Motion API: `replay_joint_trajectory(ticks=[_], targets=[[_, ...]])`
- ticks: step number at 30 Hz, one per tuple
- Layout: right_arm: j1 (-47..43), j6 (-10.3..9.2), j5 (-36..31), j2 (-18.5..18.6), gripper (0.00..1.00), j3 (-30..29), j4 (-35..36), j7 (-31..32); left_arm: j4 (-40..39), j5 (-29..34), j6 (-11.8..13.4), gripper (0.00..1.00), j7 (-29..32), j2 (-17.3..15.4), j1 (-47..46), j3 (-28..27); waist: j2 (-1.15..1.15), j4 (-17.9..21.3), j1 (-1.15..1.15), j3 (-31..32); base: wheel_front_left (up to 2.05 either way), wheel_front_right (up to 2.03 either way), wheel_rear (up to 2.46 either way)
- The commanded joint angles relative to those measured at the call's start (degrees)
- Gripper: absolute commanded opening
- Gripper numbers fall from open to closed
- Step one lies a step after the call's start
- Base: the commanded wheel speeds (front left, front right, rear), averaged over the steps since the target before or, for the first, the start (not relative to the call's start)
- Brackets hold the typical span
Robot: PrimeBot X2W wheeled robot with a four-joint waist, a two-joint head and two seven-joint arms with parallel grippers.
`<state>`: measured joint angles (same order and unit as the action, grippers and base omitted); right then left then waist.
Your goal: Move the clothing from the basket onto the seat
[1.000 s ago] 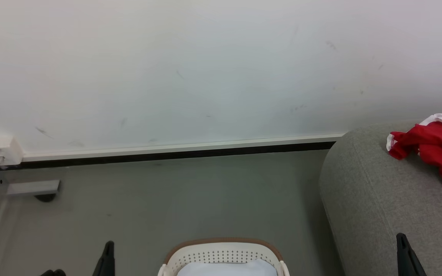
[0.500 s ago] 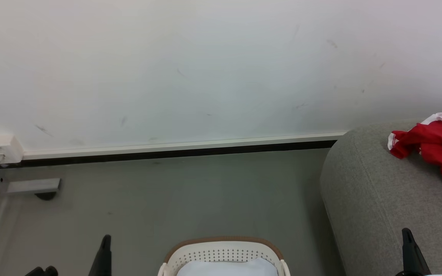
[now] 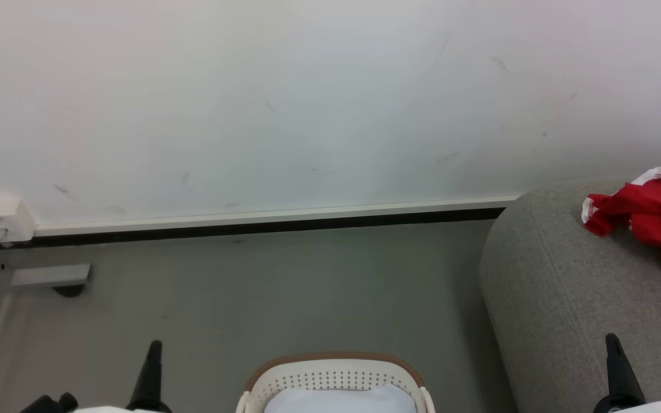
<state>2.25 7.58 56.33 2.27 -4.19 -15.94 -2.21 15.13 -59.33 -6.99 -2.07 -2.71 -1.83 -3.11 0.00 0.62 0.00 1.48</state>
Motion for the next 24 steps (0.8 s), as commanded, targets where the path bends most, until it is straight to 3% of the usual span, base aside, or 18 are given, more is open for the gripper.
replay_joint_trajectory(ticks=[1, 24], targets=[[1.19, -0.07, 1.69, 0.65, 0.00, -0.31, 0.75, 0.38, -0.66, -1.92, -0.16, 0.00, 0.33, -0.28, -1.17, -0.35, 0.00, -0.01, 0.00, -0.03, 0.00, 0.00, 0.00], [2.59, -0.10, 15.78, 0.75, 0.00, -1.19, 1.26, 3.85, -0.84, -14.63, -0.39, 0.00, 3.79, -0.29, -2.69, -1.68, 0.00, -0.22, 0.00, -0.58, 0.00, 0.00, 0.00]])
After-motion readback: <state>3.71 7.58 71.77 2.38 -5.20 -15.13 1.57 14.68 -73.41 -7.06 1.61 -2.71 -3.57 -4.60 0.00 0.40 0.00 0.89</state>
